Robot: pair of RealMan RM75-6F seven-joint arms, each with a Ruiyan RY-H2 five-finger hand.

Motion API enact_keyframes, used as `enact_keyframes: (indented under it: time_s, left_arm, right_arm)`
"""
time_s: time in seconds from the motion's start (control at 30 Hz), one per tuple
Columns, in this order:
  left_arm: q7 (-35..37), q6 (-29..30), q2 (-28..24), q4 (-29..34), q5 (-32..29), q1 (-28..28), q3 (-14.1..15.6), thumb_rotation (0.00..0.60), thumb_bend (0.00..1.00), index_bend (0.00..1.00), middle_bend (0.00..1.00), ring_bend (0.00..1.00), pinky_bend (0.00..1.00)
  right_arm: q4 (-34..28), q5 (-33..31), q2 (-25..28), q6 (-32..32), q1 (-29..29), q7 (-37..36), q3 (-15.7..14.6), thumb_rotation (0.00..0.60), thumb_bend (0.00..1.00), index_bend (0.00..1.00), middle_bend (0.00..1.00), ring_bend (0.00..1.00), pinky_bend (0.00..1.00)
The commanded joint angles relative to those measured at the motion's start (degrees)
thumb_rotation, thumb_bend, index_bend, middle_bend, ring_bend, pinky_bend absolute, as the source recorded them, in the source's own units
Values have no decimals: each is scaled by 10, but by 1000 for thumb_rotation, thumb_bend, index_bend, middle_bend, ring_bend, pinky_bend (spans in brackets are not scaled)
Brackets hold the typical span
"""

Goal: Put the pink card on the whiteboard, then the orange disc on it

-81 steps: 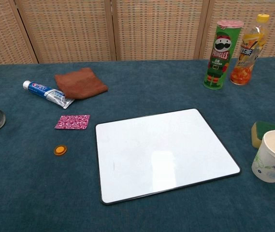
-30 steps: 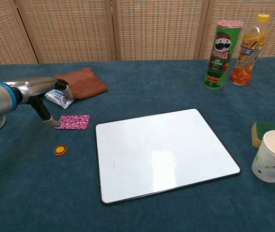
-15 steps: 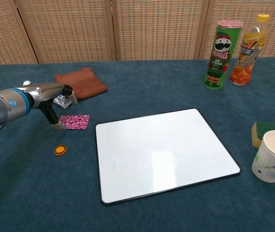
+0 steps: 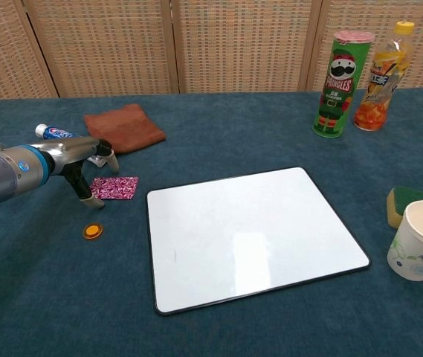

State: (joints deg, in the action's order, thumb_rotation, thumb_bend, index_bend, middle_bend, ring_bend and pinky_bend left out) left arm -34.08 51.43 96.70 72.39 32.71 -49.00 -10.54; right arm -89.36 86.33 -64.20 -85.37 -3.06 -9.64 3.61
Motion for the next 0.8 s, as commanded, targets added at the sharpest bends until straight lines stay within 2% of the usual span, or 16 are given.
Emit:
enact_keyframes:
  time_s: [0.03,0.23,0.47,0.8]
  left_arm:
    - [-2,-3,2,-4,-4,-1,0,600,227,279,0,0,0]
    - [-10,-10,4,-8,-20,-5,1,600,285,371,0,0,0]
    - [-20,-14,0,-6,-39,-9,1,600,297,501,0,0,0]
    - [0,-6,-16,16,-14,0,4,600,310,543,0,0,0]
  right_arm:
    - [0,0,0,0,0,-1,0,600,0,0,0,0,0]
    - [0,0,0,0,0,-2,0,600,0,0,0,0,0]
    - [0,0,1,0,0,-4,0,600,0,0,0,0,0]
    - [0,0,1,1,0,-4,-1,600,0,0,0,0,0]
